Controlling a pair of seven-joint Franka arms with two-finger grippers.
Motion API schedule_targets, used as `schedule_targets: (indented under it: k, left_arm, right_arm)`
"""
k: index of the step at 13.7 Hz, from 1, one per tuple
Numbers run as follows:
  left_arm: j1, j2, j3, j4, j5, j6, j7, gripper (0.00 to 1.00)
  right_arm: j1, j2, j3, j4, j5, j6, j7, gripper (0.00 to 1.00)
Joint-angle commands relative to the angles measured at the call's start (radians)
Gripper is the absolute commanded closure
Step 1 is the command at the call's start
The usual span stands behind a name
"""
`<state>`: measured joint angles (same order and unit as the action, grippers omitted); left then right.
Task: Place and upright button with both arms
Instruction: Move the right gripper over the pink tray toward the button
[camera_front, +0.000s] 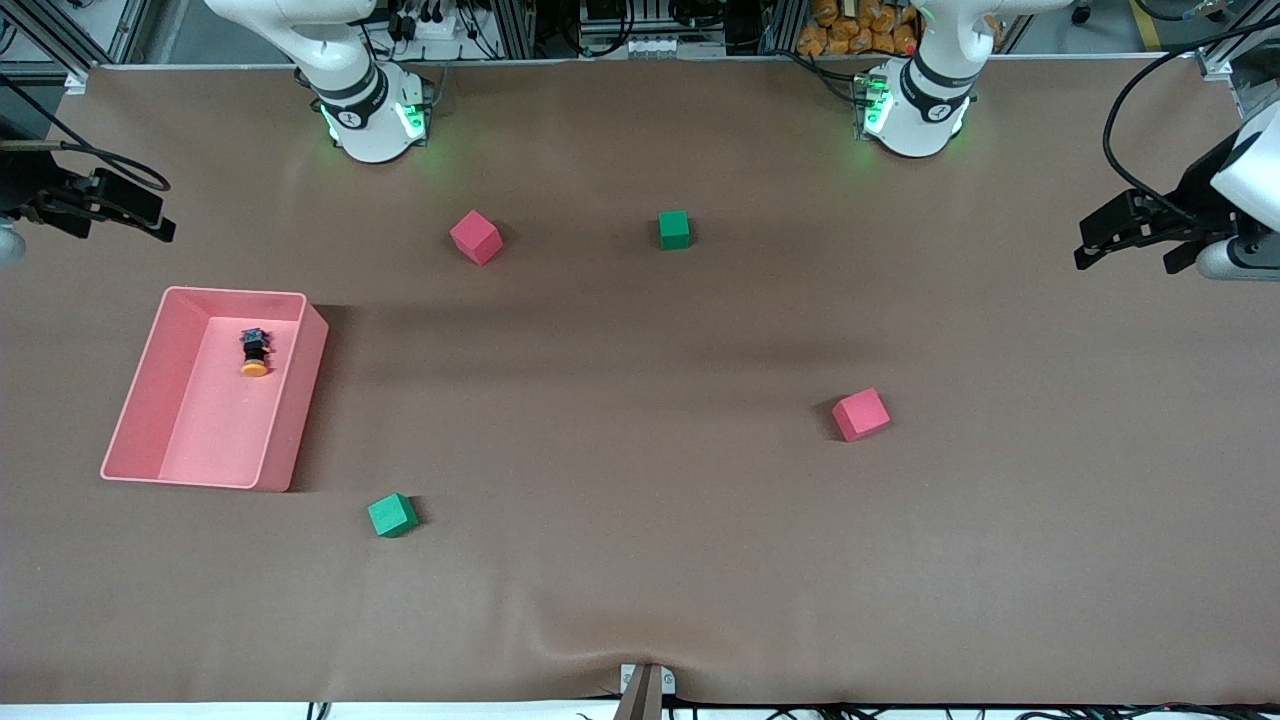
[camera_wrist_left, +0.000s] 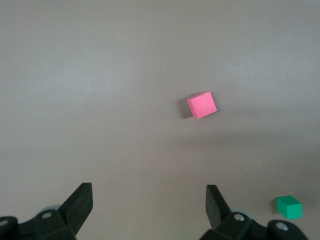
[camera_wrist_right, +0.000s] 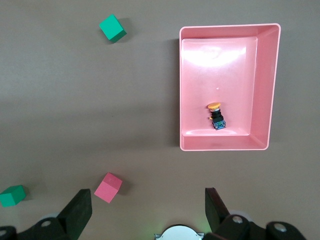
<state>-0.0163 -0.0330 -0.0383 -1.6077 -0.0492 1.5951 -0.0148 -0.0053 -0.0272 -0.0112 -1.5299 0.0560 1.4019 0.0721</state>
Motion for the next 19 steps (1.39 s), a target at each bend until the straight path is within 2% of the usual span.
schedule_targets:
  k: [1, 6, 8, 13, 16, 19]
  left_arm:
    - [-0.005, 0.004, 0.006, 0.014, 0.02, -0.015, 0.018, 0.0]
    - [0.001, 0.004, 0.009, 0.014, 0.022, -0.015, 0.021, 0.0]
    - [0.004, 0.007, 0.008, 0.014, 0.02, -0.015, 0.027, 0.0]
    - [0.004, 0.012, 0.008, 0.014, 0.022, -0.015, 0.024, 0.0]
    - [0.004, 0.024, 0.008, 0.011, 0.02, -0.015, 0.016, 0.0]
    - [0.004, 0.022, 0.008, 0.017, 0.022, -0.015, 0.027, 0.0]
  right_arm:
    - [0.001, 0.009, 0.0, 0.025, 0.005, -0.014, 0.02, 0.0]
    - [-0.002, 0.004, -0.001, 0.016, -0.004, -0.017, 0.017, 0.0]
    - [-0.004, 0.004, -0.001, -0.024, -0.024, -0.017, 0.028, 0.0]
    - [-0.048, 0.012, -0.003, -0.188, -0.034, 0.11, 0.012, 0.0]
    - [-0.11, 0.023, -0.003, -0.284, -0.045, 0.201, -0.001, 0.0]
    - [-0.197, 0.024, -0.001, -0.416, -0.047, 0.348, -0.107, 0.0]
